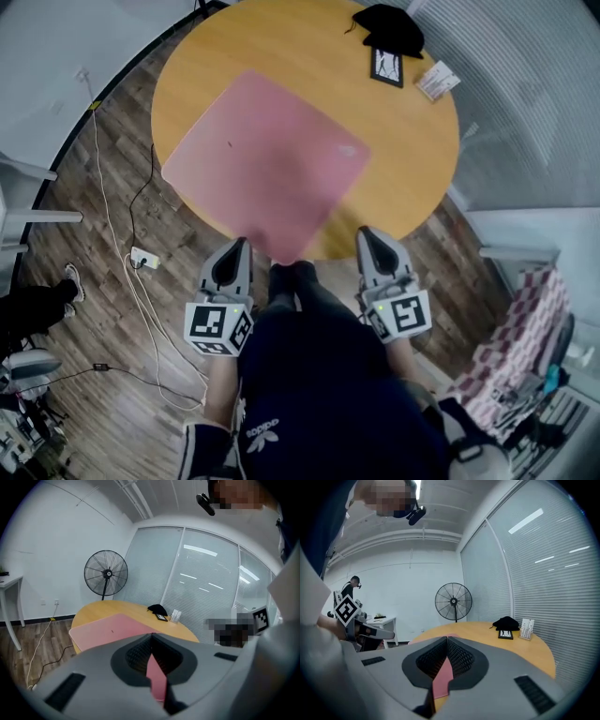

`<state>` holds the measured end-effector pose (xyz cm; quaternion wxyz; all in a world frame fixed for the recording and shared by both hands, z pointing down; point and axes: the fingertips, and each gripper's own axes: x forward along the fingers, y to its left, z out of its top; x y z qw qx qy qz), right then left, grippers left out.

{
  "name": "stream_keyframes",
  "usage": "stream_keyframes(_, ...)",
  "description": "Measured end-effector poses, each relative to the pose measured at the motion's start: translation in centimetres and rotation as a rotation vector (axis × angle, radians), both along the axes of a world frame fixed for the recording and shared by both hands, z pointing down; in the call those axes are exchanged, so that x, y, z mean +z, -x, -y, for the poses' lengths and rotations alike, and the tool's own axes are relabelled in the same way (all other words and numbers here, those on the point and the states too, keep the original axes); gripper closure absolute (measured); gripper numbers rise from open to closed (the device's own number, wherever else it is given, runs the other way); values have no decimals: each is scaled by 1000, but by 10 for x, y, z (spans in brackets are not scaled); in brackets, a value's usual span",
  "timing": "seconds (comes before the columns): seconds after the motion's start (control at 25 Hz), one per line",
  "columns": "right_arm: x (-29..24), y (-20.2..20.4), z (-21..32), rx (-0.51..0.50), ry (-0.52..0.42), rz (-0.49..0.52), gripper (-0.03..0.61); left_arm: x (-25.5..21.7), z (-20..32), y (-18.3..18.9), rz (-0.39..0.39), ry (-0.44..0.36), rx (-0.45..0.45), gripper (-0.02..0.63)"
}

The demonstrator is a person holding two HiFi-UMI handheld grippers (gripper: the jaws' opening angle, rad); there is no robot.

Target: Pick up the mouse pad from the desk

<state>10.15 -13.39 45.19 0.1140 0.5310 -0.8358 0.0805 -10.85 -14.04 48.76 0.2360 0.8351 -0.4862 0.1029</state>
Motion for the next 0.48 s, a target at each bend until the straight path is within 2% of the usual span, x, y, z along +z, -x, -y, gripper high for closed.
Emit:
stream_keyframes(0.08,-1,-1,1,-6,2,14,575,10,-7,-2,14,35,5,609)
stream_keyframes(0.2,6,-4,-1,-10,25,27,575,35,-22,-6,20,137,29,609)
stream_keyframes(0.32,13,-2,-5,-7,54,50,575,64,-42,-16,-36,265,73,598)
stream_keyframes(0.4,18,2,-8,1,78,78,575,86,-55,-26,-93,353,108,552)
stream_keyframes(0.48,28,3,-12,-14,101,60,575,108,-67,-37,-129,428,152,524)
